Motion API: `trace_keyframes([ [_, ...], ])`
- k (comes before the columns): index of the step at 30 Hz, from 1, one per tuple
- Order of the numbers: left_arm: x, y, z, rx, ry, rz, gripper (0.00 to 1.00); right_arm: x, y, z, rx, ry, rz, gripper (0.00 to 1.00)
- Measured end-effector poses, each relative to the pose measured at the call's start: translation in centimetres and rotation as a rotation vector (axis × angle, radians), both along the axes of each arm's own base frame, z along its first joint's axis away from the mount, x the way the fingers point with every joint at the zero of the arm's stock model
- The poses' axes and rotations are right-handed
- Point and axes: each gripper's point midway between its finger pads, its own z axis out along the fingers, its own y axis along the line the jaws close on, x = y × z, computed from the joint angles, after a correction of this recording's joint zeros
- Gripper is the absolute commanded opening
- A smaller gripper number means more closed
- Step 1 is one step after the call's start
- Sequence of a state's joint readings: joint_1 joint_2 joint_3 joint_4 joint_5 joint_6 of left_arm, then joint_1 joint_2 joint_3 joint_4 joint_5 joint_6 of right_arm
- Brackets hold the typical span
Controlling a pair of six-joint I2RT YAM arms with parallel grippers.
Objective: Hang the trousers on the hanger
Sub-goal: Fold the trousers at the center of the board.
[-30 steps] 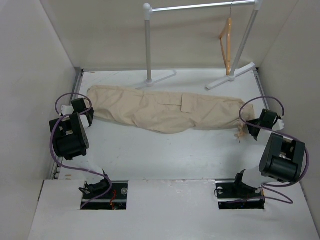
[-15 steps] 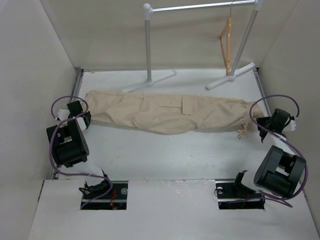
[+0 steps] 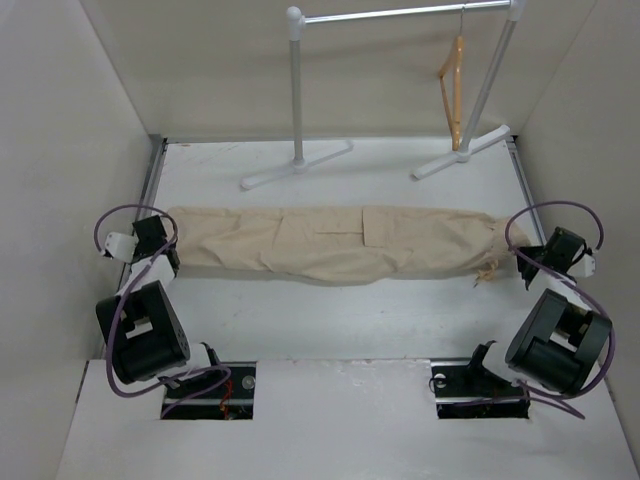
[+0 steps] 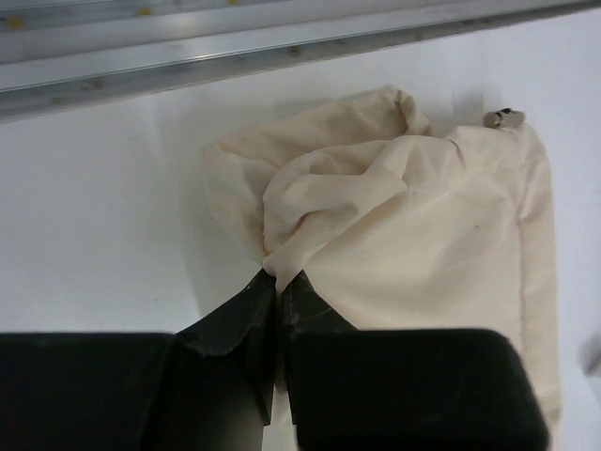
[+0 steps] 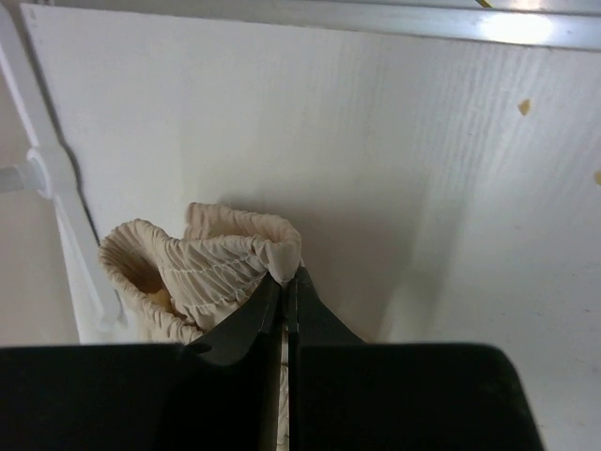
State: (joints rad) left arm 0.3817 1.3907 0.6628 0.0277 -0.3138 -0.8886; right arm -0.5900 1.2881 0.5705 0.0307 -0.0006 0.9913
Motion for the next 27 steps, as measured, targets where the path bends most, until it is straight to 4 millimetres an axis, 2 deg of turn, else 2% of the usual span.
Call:
trace_keyframes([
  [2,-1.4,0.2,-0.7,0.029,0.048,0.018,0.08,-0.6,0.2,-1.0,0.014,0.021,-0.007,0.00],
  [4,-2.7,0.3,-1.5,0.041,0.097,0.034,0.19,-1.2,0.2,-1.6,0.023,0.036,-0.017,0.05],
  [6,-3.6,0.5,-1.9,0.054,0.138,0.045,0.37,-1.3,0.0,-1.7,0.021,0.038,-0.023,0.26],
  [8,-3.9,0.7,-1.7,0.071,0.149,0.050,0.50,-1.1,0.2,-1.5,0.009,0.036,-0.020,0.46],
  [11,-3.7,0.6,0.0,0.105,0.110,0.049,0.60,-0.7,0.8,-0.7,-0.023,0.023,0.007,0.65],
  [14,-2.6,-0.8,3.7,0.157,-0.007,0.007,0.62,-0.3,1.6,1.9,-0.087,-0.037,0.035,0.72],
  [18,-1.1,-4.2,9.0,0.213,-0.187,-0.098,0.62,-0.6,2.0,6.5,-0.202,-0.129,0.035,0.76],
  [21,0.1,-8.5,10.6,0.219,-0.277,-0.230,0.61,-1.2,2.4,8.7,-0.270,-0.171,0.028,0.78],
  [24,0.6,-13.7,8.7,0.193,-0.277,-0.398,0.61,-1.8,2.8,8.2,-0.290,-0.157,0.030,0.79],
  [27,0.1,-18.6,5.4,0.165,-0.223,-0.566,0.61,-2.4,3.2,5.0,-0.258,-0.080,0.047,0.79],
])
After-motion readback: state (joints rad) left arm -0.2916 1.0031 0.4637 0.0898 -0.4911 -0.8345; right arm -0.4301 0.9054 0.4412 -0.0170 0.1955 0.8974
